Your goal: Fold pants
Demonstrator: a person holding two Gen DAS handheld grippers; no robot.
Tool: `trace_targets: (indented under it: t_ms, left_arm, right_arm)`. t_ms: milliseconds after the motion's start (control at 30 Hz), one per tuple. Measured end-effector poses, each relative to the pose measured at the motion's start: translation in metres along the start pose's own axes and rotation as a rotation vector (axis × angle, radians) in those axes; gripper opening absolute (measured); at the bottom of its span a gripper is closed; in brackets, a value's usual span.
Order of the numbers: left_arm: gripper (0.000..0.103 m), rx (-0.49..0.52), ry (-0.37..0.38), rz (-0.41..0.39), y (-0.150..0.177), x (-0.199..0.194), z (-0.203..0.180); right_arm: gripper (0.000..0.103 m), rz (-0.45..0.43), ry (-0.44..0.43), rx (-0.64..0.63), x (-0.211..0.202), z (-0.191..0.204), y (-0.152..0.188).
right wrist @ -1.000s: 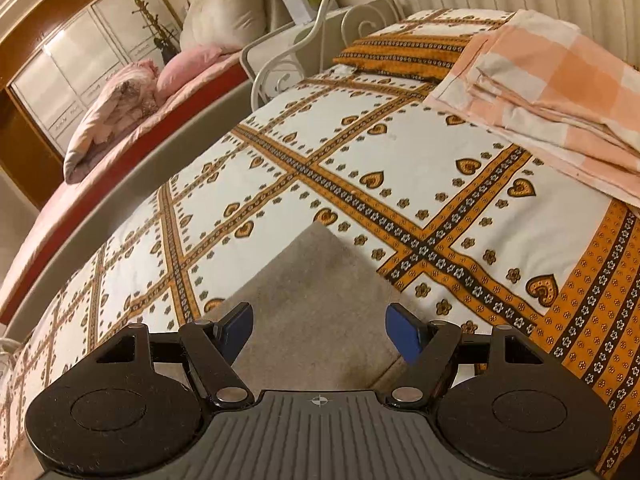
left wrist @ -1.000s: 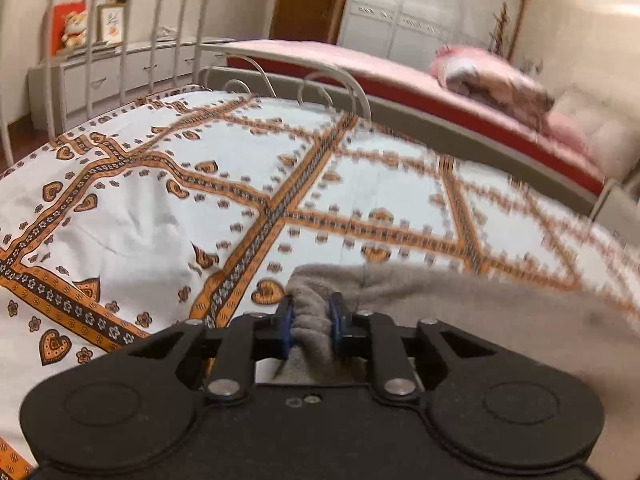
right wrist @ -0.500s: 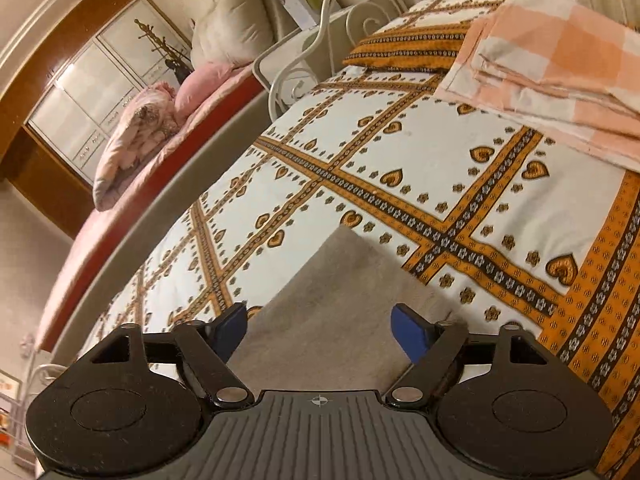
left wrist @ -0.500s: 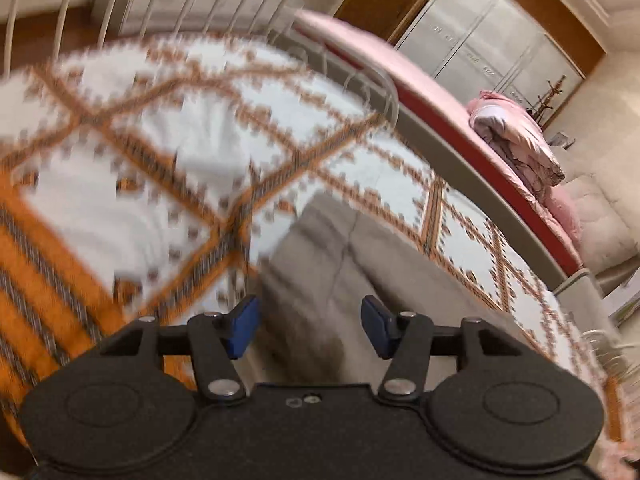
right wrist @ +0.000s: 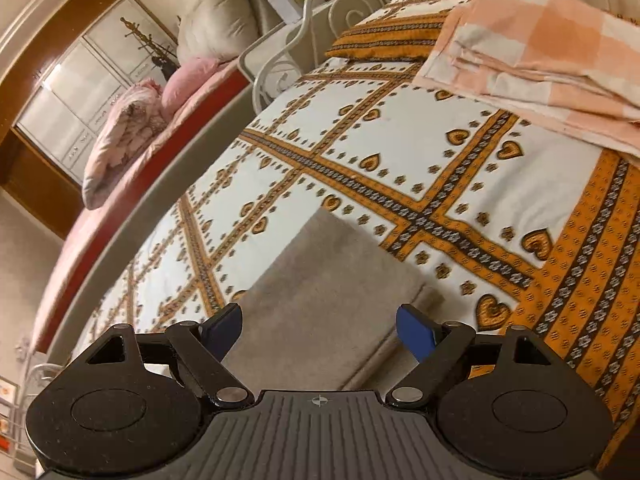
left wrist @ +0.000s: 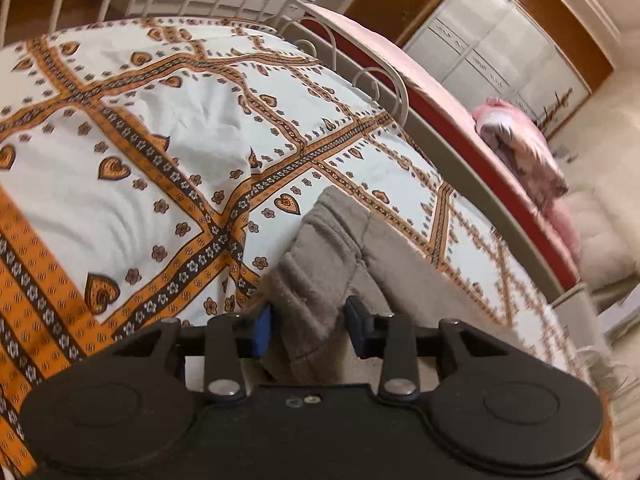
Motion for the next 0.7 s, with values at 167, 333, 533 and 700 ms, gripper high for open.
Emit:
trace_targets:
  t_ms: [167,333,533,700]
  left_arm:
    - [0.003,0.142,0.023,-0.239,-0.016,-0.038,-0.032]
    - [0.003,0.184,-0.162,-0.082,-0.008,0.005,-0.010]
    - [0.016,0.236,-0.200,-0.068,-0.001,0.001,-0.016]
    - [0.022,0.177,-0.247,-0.206,-0.004,-0.047,-0.021]
  right_arm:
    - [0.084,0.004,0.040,-0.008,0.001,-0.007,-0.001]
    - [0.084,0.013,0.055,-0.016,0.005,-0.007,-0.001]
    - [0.084,0.014,0.038,-0.066,0.003,-0.002,-0.001]
    - [0.084,0.019,0.029,-0.098,0.002,-0.001,-0.001]
Point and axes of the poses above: each gripper's, at about its wrist camera, not at the fingertips, and x roughly the way its jaws point, z to its left, y to its underside, the point moved 5 cm from there along x, roughly the way its jaws point, and after that the axes turned 5 degrees about z, right-handed, at the moved point
